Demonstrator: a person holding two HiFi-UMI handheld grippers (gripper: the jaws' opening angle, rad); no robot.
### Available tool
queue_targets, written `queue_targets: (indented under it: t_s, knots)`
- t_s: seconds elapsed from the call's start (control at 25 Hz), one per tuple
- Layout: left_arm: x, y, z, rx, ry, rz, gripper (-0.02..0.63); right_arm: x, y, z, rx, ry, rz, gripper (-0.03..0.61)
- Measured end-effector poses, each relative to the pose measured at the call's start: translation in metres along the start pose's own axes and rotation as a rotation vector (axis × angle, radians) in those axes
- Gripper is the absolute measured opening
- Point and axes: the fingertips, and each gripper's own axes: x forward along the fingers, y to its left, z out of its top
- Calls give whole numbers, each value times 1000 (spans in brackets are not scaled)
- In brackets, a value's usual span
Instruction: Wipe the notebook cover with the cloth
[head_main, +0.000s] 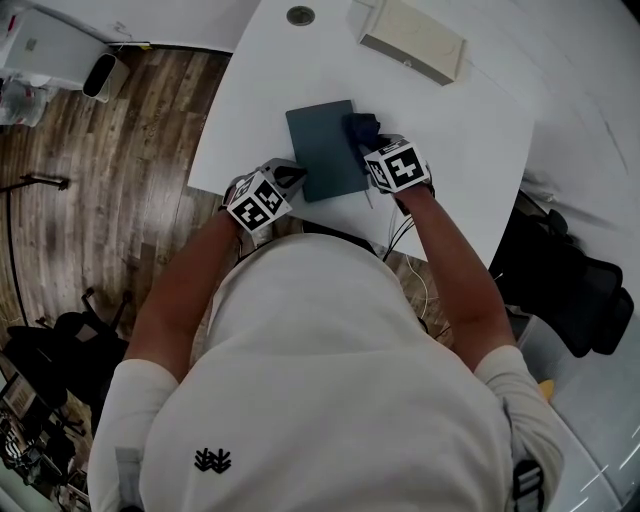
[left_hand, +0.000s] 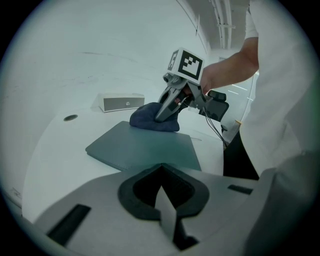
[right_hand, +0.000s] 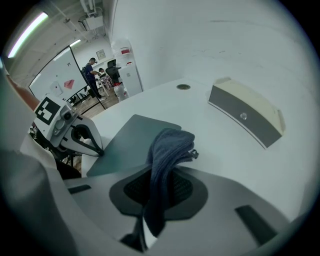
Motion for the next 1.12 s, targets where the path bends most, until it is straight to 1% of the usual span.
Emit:
queue_targets:
  t_s: [0.16,0.32,0.48,0.64,0.76,1.12]
  knots:
    - [-1,1,0,1,0,2,0,-6,15,23,-14,-40,39,43]
    - [0,1,0,-2,5,-1,0,3,41,51,-52,-66,94,43]
    - [1,0,1,-3,0,-1,0,21,72,70,-95,-61,148,43]
    - [1,0,1,-1,-1,1,0,40,93,72,-134,-34,175,43]
    - [0,0,2,-2,-1,0,0,44,89,70,-147,-26,155,43]
    - [-2,1,0,-3,0,-3,0,34,38,52,-76,-28,108,43]
